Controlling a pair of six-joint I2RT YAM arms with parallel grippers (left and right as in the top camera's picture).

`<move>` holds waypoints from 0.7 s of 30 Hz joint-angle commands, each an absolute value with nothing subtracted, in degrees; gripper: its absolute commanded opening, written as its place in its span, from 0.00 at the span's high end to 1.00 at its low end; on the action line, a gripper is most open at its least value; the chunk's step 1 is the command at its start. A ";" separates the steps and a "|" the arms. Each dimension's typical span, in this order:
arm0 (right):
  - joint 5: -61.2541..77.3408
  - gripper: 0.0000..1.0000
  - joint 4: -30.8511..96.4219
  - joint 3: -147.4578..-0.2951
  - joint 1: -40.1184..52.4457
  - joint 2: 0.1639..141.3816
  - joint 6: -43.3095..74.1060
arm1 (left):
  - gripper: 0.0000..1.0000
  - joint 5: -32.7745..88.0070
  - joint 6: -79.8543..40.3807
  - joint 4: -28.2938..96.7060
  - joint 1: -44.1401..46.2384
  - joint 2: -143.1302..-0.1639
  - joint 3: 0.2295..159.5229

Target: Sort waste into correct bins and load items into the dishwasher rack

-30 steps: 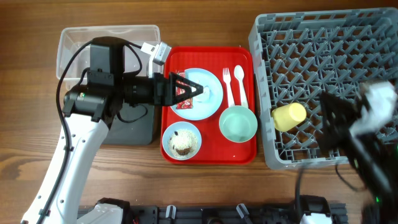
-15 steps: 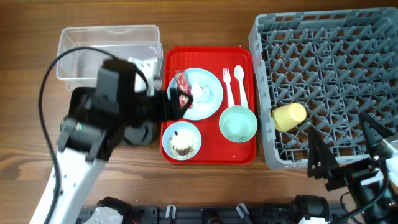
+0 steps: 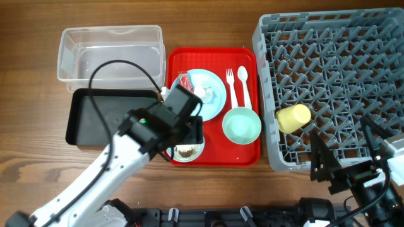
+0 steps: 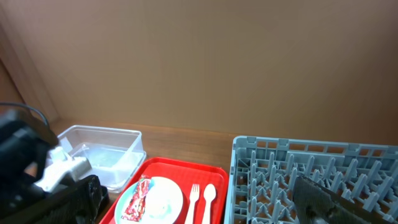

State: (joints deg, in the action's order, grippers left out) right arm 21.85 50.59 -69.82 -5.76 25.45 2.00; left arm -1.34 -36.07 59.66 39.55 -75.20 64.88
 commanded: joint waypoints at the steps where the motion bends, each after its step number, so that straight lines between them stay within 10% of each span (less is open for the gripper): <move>1: 21.47 0.00 50.68 -69.63 -5.67 26.04 1.56 | 0.19 -3.29 -41.30 58.72 42.89 -80.05 62.67; 21: 21.47 0.00 50.68 -69.63 -5.67 26.04 1.54 | 0.82 -7.01 -38.61 44.73 48.86 -98.43 59.51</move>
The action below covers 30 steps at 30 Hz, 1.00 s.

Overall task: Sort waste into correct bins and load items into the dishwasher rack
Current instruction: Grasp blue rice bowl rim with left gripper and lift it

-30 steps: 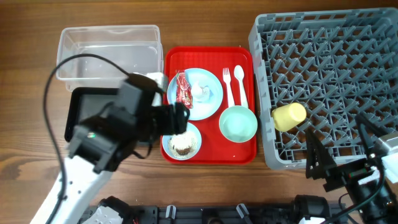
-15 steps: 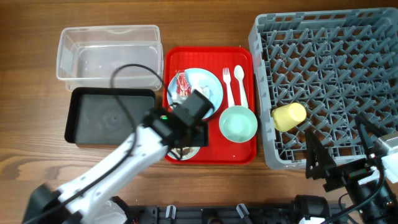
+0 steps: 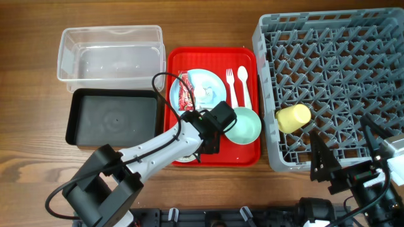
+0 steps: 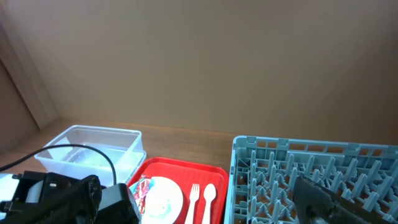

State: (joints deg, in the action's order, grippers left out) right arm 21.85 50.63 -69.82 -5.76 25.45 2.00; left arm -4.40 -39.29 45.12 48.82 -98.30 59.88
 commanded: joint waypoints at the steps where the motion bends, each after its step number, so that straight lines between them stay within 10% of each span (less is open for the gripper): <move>1: 21.47 0.00 50.68 -69.63 -5.67 26.04 1.54 | 0.87 -6.98 -37.39 44.31 48.88 -98.43 59.51; 18: 21.47 0.00 50.68 -69.63 -5.67 26.04 1.54 | 0.96 -6.68 -34.74 50.00 47.29 -83.99 63.88; 30: 21.47 0.00 50.68 -69.63 -5.67 26.04 1.54 | 0.96 13.72 -25.56 52.10 20.25 -75.90 63.66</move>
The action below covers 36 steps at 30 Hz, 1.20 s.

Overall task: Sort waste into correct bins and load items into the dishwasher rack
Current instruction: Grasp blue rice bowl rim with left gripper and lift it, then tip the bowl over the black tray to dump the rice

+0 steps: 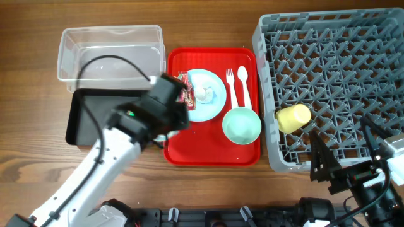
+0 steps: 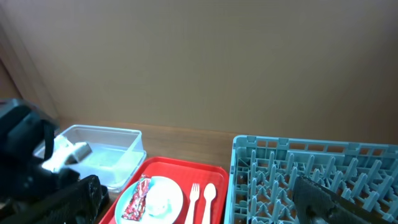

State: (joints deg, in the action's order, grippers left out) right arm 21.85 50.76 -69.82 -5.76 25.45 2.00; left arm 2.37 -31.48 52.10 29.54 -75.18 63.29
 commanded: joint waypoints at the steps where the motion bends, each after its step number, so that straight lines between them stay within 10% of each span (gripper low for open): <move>1: 21.47 0.00 50.68 -69.63 -5.67 26.04 1.56 | 0.96 16.69 -24.03 52.05 17.06 -76.42 63.66; 18: 21.47 0.00 50.68 -69.63 -5.67 26.04 1.54 | 0.96 77.01 9.43 60.27 -21.69 -99.29 63.64; 36: 21.47 0.00 50.68 -69.63 -5.67 26.04 1.56 | 0.96 80.75 20.95 68.16 -28.14 -100.73 63.59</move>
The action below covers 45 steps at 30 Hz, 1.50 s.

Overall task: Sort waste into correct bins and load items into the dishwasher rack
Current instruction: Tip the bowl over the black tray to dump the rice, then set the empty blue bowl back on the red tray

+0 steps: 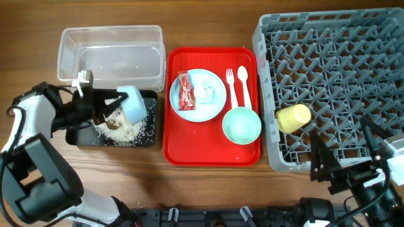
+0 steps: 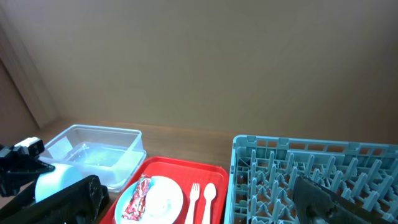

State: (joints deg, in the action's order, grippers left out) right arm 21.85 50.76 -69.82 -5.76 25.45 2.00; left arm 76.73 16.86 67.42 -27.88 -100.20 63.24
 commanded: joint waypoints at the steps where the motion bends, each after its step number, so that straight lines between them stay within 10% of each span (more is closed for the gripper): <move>1: 21.47 0.00 50.68 -69.63 -5.67 26.04 1.56 | 0.96 80.42 22.00 67.68 -28.14 -100.73 63.59; 36: 21.47 0.00 50.68 -69.63 -5.67 26.04 1.56 | 0.96 73.10 21.89 75.42 -25.54 -94.21 63.68; 45: 21.47 0.00 50.70 -69.63 -5.67 26.04 1.54 | 0.96 39.46 -10.70 62.89 -14.63 -75.44 63.86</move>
State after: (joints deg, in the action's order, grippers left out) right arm 21.85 50.76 -69.78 -5.76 25.45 2.00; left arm 58.06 5.78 65.06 -19.86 -82.54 63.29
